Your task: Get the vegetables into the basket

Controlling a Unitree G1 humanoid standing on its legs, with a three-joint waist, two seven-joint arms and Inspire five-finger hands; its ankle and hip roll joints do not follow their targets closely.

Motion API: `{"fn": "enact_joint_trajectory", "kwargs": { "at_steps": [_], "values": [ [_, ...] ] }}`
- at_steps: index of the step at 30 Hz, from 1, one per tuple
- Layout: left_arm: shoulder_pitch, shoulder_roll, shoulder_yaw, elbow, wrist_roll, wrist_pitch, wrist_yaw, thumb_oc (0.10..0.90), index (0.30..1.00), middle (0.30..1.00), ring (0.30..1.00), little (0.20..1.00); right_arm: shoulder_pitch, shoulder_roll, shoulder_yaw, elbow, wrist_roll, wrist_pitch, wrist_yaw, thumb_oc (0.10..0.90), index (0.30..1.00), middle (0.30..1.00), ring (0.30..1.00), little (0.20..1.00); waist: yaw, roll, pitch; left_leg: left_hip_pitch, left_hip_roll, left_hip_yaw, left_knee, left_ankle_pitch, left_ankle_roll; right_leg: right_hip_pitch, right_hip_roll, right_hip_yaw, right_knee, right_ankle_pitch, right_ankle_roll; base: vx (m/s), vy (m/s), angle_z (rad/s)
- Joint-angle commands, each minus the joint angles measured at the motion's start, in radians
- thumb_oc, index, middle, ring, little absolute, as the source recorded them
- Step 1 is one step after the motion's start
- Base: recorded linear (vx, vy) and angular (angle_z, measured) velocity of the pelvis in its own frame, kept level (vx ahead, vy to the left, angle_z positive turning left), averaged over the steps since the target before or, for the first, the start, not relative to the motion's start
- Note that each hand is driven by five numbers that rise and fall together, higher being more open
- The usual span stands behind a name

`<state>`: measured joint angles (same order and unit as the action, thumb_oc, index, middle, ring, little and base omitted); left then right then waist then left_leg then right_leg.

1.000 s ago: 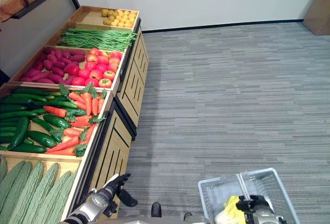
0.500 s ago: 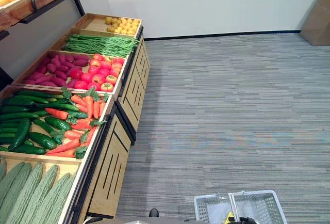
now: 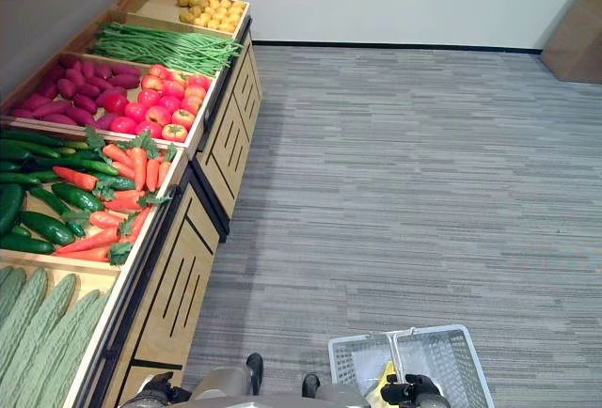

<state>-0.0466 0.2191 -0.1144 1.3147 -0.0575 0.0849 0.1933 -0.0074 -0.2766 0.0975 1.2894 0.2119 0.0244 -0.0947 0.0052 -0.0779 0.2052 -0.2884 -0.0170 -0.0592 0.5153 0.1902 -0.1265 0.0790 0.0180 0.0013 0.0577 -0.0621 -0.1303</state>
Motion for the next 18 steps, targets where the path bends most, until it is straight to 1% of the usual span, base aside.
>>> {"fn": "enact_joint_trajectory", "kwargs": {
  "at_steps": [1,2,3,4,5,6,8,9,10,11,12,13,14,15,16,17,18],
  "values": [
    [0.02,0.001,0.018,-0.004,-0.038,-0.001,0.005,0.9,1.0,1.0,1.0,1.0,0.029,-0.078,0.003,-0.033,0.007,-0.006,0.006,0.4,0.3,0.3,0.3,0.3,0.001,0.025,-0.002,0.004,0.028,0.111,-0.151,-0.106,0.077,0.081,-0.03,-0.03,-0.017,-0.062,0.108,0.33,-0.022,0.08],
    [0.02,0.001,0.018,-0.004,-0.038,-0.001,0.005,0.9,1.0,1.0,1.0,1.0,0.029,-0.078,0.003,-0.033,0.007,-0.006,0.006,0.4,0.3,0.3,0.3,0.3,0.003,0.022,0.0,0.009,0.025,0.114,-0.155,-0.106,0.078,0.085,-0.034,-0.029,-0.017,-0.064,0.109,0.49,0.038,0.14],
    [0.025,-0.006,0.015,0.005,-0.03,0.003,0.011,0.9,1.0,1.0,1.0,1.0,0.026,-0.078,0.006,-0.039,0.007,-0.007,0.001,0.4,0.3,0.3,0.3,0.3,0.025,0.039,-0.008,-0.01,0.033,0.116,-0.333,-0.068,0.065,0.119,-0.018,-0.017,-0.025,-0.089,0.121,0.41,0.045,0.12],
    [0.026,-0.009,0.012,0.01,-0.027,0.008,0.013,0.9,1.0,1.0,1.0,1.0,0.026,-0.079,0.011,-0.048,0.007,-0.01,-0.001,0.4,0.3,0.3,0.3,0.3,0.038,0.041,-0.009,-0.016,0.03,0.106,-0.418,-0.05,0.064,0.144,-0.018,-0.008,-0.029,-0.105,0.127,0.41,0.043,0.06],
    [0.026,-0.009,0.012,0.01,-0.027,0.007,0.013,0.9,1.0,1.0,1.0,1.0,0.027,-0.079,0.011,-0.048,0.007,-0.01,-0.001,0.4,0.3,0.3,0.3,0.3,0.038,0.037,-0.006,-0.008,0.025,0.108,-0.425,-0.048,0.065,0.148,-0.023,-0.008,-0.029,-0.107,0.128,0.42,0.042,-0.26],
    [0.031,-0.015,0.003,0.01,-0.027,0.008,0.023,0.9,1.0,1.0,1.0,1.0,0.016,-0.079,0.018,-0.061,0.01,-0.017,-0.007,0.4,0.3,0.3,0.3,0.3,0.058,0.047,-0.016,-0.048,0.032,0.096,-0.541,-0.021,0.054,0.198,-0.022,0.016,-0.037,-0.142,0.138,0.28,0.035,-0.33],
    [0.032,-0.014,0.003,0.01,-0.027,0.008,0.023,0.9,1.0,1.0,1.0,1.0,0.017,-0.079,0.018,-0.061,0.01,-0.017,-0.007,0.4,0.3,0.3,0.3,0.3,0.059,0.043,-0.015,-0.042,0.028,0.099,-0.547,-0.019,0.054,0.201,-0.026,0.016,-0.036,-0.145,0.138,0.38,0.082,-0.44],
    [0.042,-0.018,0.014,0.024,-0.029,0.017,0.024,0.9,1.0,1.0,1.0,1.0,-0.011,-0.072,0.039,-0.069,-0.004,-0.014,-0.01,0.4,0.3,0.3,0.3,0.3,0.092,0.046,-0.042,-0.081,0.064,0.172,-0.592,0.031,0.034,0.269,-0.039,0.045,-0.049,-0.173,0.152,0.48,0.13,-0.43],
    [0.042,-0.017,0.014,0.024,-0.029,0.017,0.024,0.9,1.0,1.0,1.0,1.0,-0.011,-0.071,0.039,-0.069,-0.004,-0.014,-0.01,0.4,0.3,0.3,0.3,0.3,0.095,0.044,-0.042,-0.079,0.064,0.175,-0.592,0.03,0.034,0.27,-0.041,0.047,-0.049,-0.174,0.152,0.68,0.205,-0.76],
    [0.062,-0.015,0.023,0.026,-0.024,0.02,0.028,0.9,1.0,1.0,1.0,1.0,-0.015,-0.066,0.042,-0.07,-0.009,-0.009,-0.005,0.4,0.3,0.3,0.3,0.3,0.107,0.042,-0.061,-0.06,0.068,0.187,-0.595,0.027,0.05,0.291,-0.05,0.058,-0.055,-0.181,0.161,0.42,0.174,-0.64],
    [0.07,-0.015,0.039,0.033,-0.025,0.022,0.029,0.9,1.0,1.0,1.0,1.0,-0.014,-0.053,0.049,-0.078,-0.02,-0.013,-0.008,0.4,0.3,0.3,0.3,0.3,0.114,0.04,-0.08,-0.051,0.071,0.202,-0.602,0.068,0.051,0.299,-0.071,0.042,-0.052,-0.172,0.173,0.76,0.305,-0.81],
    [0.064,-0.014,0.045,0.045,-0.029,0.022,0.028,0.9,1.0,1.0,1.0,1.0,-0.028,-0.039,0.06,-0.077,-0.035,-0.012,-0.005,0.4,0.3,0.3,0.3,0.3,0.14,0.007,-0.117,-0.038,0.042,0.209,-0.603,0.078,0.058,0.269,-0.129,0.026,0.0,-0.088,0.225,0.55,0.231,-0.53],
    [0.064,-0.014,0.045,0.045,-0.029,0.021,0.028,0.9,1.0,1.0,1.0,1.0,-0.029,-0.039,0.06,-0.077,-0.035,-0.012,-0.005,0.4,0.3,0.3,0.3,0.3,0.142,0.009,-0.119,-0.04,0.046,0.21,-0.603,0.078,0.058,0.266,-0.126,0.029,-0.001,-0.086,0.224,0.72,0.287,-0.89],
    [0.061,-0.014,0.036,0.049,-0.008,0.018,0.033,0.9,1.0,1.0,1.0,1.0,-0.037,-0.035,0.079,-0.081,-0.077,-0.012,-0.007,0.4,0.3,0.3,0.3,0.3,0.149,-0.014,-0.137,0.004,0.004,0.235,-0.602,0.046,0.087,0.237,-0.175,0.022,0.119,0.12,0.292,0.36,0.156,-0.96],
    [0.061,-0.014,0.036,0.049,-0.008,0.018,0.033,0.9,1.0,1.0,1.0,1.0,-0.037,-0.035,0.079,-0.081,-0.077,-0.012,-0.007,0.4,0.3,0.3,0.3,0.3,0.152,-0.012,-0.139,0.003,0.008,0.236,-0.602,0.047,0.087,0.235,-0.173,0.025,0.118,0.122,0.292,0.51,0.227,-0.91],
    [0.056,-0.01,0.03,0.041,-0.002,0.017,0.034,0.9,1.0,1.0,1.0,1.0,-0.043,-0.037,0.089,-0.083,-0.093,-0.01,-0.005,0.4,0.3,0.3,0.3,0.3,0.154,-0.01,-0.138,0.031,0.0,0.241,-0.602,0.029,0.1,0.202,-0.187,0.014,0.184,0.197,0.302,0.27,0.155,-0.42],
    [0.049,-0.005,0.024,0.027,-0.005,0.015,0.039,0.9,1.0,1.0,1.0,1.0,-0.052,-0.037,0.101,-0.093,-0.108,-0.008,-0.005,0.4,0.3,0.3,0.3,0.3,0.157,-0.003,-0.13,0.064,-0.008,0.241,-0.603,0.006,0.12,0.155,-0.201,-0.01,0.284,0.269,0.301,0.41,0.248,-0.2]
  ]
}}
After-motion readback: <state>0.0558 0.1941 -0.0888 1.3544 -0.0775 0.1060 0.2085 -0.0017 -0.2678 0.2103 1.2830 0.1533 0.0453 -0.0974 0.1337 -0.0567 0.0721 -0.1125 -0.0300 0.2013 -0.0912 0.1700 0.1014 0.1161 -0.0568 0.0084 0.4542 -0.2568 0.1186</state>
